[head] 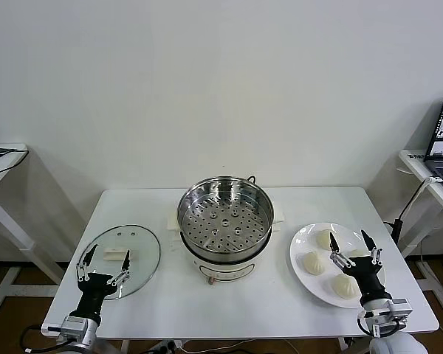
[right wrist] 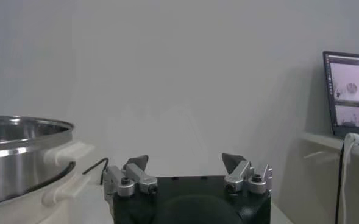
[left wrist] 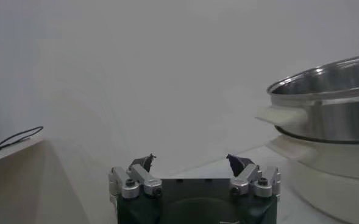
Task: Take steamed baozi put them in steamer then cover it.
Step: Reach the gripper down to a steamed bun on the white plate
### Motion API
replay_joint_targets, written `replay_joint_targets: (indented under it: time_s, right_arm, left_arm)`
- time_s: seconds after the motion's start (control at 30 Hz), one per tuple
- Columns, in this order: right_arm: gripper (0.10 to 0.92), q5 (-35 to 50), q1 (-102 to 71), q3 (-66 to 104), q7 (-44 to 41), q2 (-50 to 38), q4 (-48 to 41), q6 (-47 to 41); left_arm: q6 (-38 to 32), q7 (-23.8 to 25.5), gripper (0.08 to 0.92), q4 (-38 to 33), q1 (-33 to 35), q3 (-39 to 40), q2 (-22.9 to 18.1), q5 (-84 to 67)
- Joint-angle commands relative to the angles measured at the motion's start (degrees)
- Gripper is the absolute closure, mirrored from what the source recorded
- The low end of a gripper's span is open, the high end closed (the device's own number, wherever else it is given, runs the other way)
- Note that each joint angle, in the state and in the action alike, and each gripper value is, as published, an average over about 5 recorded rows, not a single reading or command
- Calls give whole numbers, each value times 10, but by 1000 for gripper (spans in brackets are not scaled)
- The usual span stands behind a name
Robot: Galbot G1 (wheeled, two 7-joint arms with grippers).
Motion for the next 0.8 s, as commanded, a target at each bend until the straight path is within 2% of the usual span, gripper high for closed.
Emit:
replay_joint_targets:
  time_s: [0.03, 0.2, 0.33, 0.6, 0.8]
  right_arm:
    - [203, -63, 53, -3, 1, -56, -32, -23]
    - [203, -161, 115, -26, -9, -166, -72, -47]
    - [203, -212, 176, -75, -74, -281, -111, -74]
    - [203, -233, 349, -279, -305, -445, -203, -85]
    - [203, -217, 572, -504, -478, -469, -269, -70]
  left_arm:
    - [0, 1, 177, -5, 0, 0, 3, -1]
    - [-1, 3, 177, -11, -1, 1, 5, -2]
    - [-2, 3, 177, -14, -2, 3, 6, -2]
    - [-1, 0, 177, -23, -2, 14, 4, -2]
    - [-1, -2, 177, -24, -3, 26, 1, -1]
